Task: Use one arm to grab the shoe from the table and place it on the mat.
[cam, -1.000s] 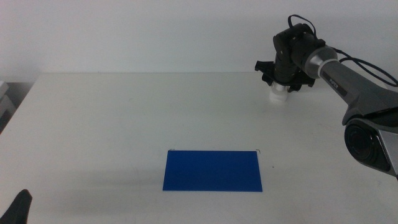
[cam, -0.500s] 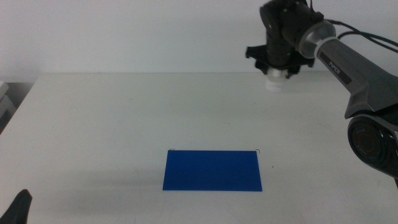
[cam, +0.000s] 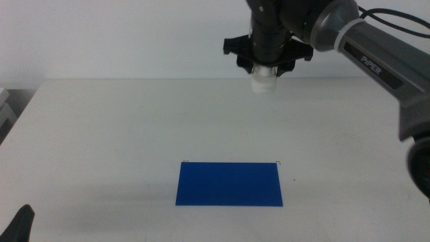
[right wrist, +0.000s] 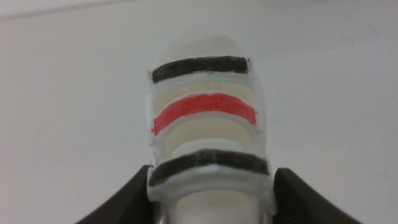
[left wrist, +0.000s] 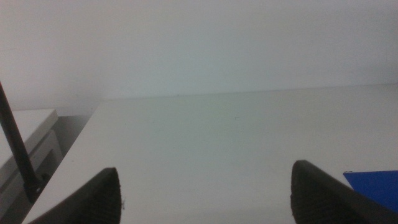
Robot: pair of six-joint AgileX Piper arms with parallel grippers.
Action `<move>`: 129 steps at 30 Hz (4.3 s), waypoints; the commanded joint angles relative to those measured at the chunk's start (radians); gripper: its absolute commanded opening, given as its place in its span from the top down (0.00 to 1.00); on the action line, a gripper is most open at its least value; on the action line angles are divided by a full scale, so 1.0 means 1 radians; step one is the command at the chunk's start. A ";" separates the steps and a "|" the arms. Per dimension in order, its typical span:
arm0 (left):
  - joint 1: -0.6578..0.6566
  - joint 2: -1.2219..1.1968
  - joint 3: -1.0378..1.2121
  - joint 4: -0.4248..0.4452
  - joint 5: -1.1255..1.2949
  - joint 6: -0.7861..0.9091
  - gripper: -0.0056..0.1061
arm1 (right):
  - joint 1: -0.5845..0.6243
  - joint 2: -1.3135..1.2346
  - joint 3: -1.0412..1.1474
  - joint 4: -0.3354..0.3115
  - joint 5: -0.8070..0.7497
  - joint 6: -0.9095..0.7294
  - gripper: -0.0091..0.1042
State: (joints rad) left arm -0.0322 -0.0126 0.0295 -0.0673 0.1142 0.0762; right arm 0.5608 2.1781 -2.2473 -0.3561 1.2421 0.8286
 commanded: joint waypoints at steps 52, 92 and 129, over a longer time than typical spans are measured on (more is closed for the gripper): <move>-0.004 -0.013 0.007 -0.010 -0.081 -0.005 0.11 | 0.298 -0.260 0.470 -0.090 -0.046 0.258 0.95; -0.004 -0.013 0.007 -0.010 -0.081 -0.005 0.11 | 0.173 -0.371 0.804 0.195 -0.518 -1.111 0.95; -0.004 -0.013 0.007 -0.010 -0.081 -0.005 0.11 | 0.072 -0.249 0.805 0.454 -0.560 -1.600 0.95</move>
State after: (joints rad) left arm -0.0322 -0.0126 0.0295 -0.0673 0.1142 0.0762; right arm 0.6427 1.9785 -1.4212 0.1079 0.7077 -0.7587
